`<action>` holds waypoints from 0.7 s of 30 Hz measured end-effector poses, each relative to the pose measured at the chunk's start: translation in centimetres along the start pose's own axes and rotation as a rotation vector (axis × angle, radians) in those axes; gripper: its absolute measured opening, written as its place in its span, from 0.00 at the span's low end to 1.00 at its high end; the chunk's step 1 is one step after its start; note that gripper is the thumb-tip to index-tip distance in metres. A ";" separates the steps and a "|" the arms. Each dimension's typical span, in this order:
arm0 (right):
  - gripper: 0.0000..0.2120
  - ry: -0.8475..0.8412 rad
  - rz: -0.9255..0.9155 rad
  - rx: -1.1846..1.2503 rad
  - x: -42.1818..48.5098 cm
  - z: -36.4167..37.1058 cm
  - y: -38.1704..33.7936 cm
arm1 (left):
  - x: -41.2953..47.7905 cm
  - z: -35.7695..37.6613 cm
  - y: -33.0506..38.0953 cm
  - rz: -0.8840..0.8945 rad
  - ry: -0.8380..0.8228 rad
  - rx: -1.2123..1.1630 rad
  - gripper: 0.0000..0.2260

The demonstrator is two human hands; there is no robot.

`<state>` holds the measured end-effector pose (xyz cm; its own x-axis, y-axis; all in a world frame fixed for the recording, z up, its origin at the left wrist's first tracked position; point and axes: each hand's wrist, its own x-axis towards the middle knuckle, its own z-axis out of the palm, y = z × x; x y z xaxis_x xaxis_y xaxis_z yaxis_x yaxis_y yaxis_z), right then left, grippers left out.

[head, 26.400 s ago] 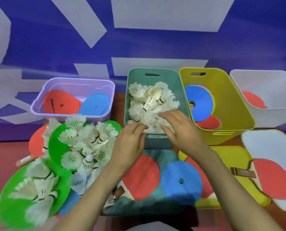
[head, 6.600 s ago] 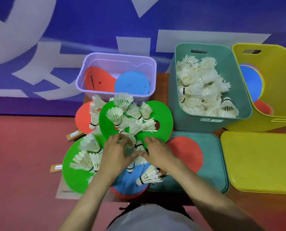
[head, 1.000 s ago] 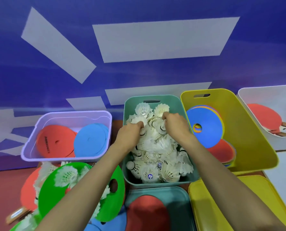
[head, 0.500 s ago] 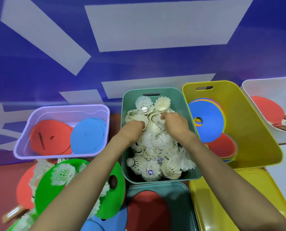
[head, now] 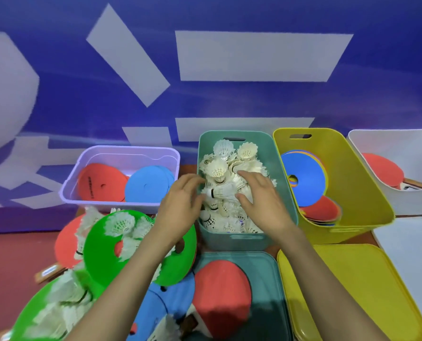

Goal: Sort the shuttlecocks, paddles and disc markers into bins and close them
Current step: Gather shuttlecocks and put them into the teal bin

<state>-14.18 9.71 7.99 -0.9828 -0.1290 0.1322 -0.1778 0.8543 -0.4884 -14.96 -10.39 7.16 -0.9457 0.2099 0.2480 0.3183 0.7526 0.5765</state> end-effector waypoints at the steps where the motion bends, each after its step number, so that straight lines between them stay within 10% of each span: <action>1: 0.22 0.032 -0.046 0.027 -0.7 0.3 -0.8 | -1.2 -0.5 -0.4 0.002 0.040 -0.023 0.13; 11: 0.18 0.033 -0.400 0.151 -4.6 7.6 -10.0 | -11.7 -3.7 -9.2 -0.320 0.064 0.107 0.16; 21: 0.26 -0.492 -0.014 -0.170 -4.3 16.3 -11.7 | -13.0 -4.9 -14.8 -0.365 -0.076 0.185 0.23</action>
<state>-8.64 -7.97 -0.95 -0.8948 -0.3273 -0.3037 -0.2203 0.9153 -0.3372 -7.11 -27.30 -0.83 -0.9986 -0.0511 -0.0092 -0.0496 0.8843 0.4643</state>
